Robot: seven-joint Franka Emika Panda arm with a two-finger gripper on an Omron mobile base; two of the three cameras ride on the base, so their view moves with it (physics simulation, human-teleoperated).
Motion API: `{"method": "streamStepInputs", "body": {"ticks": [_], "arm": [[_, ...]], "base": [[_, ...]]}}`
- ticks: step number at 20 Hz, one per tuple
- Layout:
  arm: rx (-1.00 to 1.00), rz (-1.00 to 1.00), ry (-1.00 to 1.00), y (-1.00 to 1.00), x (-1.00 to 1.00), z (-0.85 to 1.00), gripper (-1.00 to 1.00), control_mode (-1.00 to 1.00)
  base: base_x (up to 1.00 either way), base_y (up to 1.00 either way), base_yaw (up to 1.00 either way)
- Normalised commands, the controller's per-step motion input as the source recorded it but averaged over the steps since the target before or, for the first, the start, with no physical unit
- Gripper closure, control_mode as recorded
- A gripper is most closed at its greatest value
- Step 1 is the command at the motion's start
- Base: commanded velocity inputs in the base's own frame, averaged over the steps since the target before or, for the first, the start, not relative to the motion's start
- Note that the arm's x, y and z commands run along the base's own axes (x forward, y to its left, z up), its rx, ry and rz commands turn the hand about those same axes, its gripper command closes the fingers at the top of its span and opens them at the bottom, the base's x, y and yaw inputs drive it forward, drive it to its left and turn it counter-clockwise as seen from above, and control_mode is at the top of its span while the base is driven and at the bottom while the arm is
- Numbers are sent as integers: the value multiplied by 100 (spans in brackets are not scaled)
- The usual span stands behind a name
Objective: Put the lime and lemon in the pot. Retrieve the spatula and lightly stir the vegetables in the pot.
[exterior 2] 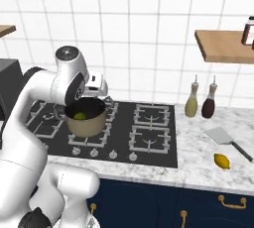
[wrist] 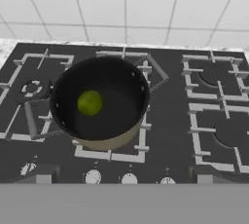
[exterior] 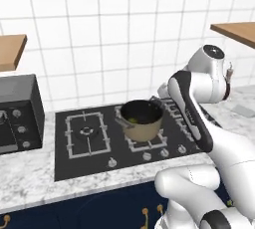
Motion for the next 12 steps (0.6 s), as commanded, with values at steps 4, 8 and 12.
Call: {"method": "streamStepInputs", "body": {"ticks": [4,8,12], "arm": [[0,0,0,0,0,0,-100,100],[0,0,0,0,0,0,-100,100],[0,0,0,0,0,0,-100,100]], "base": [[0,-100,0],[-5,-100,0],[-10,-100,0]]}}
